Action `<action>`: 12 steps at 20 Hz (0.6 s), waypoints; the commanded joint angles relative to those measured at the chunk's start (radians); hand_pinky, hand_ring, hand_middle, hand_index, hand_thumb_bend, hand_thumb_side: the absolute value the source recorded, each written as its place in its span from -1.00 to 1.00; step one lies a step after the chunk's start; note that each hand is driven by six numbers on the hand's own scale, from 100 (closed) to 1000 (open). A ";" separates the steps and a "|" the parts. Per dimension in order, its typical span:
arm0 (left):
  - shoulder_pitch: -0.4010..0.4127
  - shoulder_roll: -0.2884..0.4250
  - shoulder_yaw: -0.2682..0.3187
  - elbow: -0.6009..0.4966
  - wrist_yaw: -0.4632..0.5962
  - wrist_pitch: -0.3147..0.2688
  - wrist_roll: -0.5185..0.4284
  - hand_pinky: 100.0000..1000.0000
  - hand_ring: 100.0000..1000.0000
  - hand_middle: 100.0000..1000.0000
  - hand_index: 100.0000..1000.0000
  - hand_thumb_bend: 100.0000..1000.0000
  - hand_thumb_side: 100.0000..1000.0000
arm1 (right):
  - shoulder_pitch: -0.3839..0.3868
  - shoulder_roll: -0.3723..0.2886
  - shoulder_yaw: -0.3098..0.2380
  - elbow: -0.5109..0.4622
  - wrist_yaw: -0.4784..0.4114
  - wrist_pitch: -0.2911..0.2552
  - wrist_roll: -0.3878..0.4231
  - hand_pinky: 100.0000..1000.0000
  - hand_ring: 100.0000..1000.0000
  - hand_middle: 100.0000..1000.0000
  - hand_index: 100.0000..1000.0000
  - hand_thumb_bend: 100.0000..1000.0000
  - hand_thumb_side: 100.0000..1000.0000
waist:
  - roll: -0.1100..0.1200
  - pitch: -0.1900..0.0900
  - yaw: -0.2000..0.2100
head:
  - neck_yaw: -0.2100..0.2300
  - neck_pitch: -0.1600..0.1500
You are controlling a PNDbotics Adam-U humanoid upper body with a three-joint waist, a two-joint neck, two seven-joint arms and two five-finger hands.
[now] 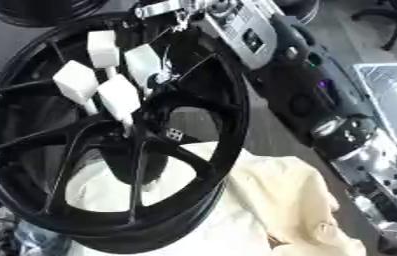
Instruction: Pull the pin out of the wheel hub.
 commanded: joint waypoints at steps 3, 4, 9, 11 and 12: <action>-0.008 0.017 0.005 -0.011 -0.001 0.001 -0.006 0.44 0.49 0.42 0.36 -0.70 0.61 | -0.021 -0.009 0.002 0.005 0.016 -0.009 0.000 0.67 0.56 0.45 0.65 -0.32 -1.00 | 0.006 -0.019 0.001 | -0.008 -0.009; -0.008 0.016 0.005 -0.011 -0.001 0.001 -0.007 0.44 0.49 0.42 0.36 -0.70 0.61 | -0.022 -0.009 0.001 0.005 0.017 -0.008 0.000 0.67 0.56 0.43 0.64 -0.32 -1.00 | 0.007 -0.019 0.002 | -0.008 -0.009; -0.010 0.017 0.004 -0.010 -0.003 0.003 -0.009 0.44 0.49 0.42 0.35 -0.71 0.61 | -0.024 -0.010 0.001 0.003 0.016 0.000 0.000 0.65 0.53 0.32 0.56 -0.32 -1.00 | 0.007 -0.019 0.003 | -0.010 -0.011; -0.010 0.017 0.003 -0.009 -0.005 0.004 -0.010 0.44 0.49 0.42 0.35 -0.71 0.61 | -0.026 -0.009 0.001 0.001 0.014 0.003 0.000 0.65 0.52 0.28 0.52 -0.32 -1.00 | 0.007 -0.020 0.003 | -0.011 -0.013; -0.010 0.017 0.003 -0.009 -0.005 0.005 -0.011 0.44 0.49 0.42 0.35 -0.71 0.61 | -0.027 -0.009 0.000 0.000 0.013 0.005 0.000 0.65 0.52 0.28 0.52 -0.32 -1.00 | 0.007 -0.020 0.004 | -0.011 -0.013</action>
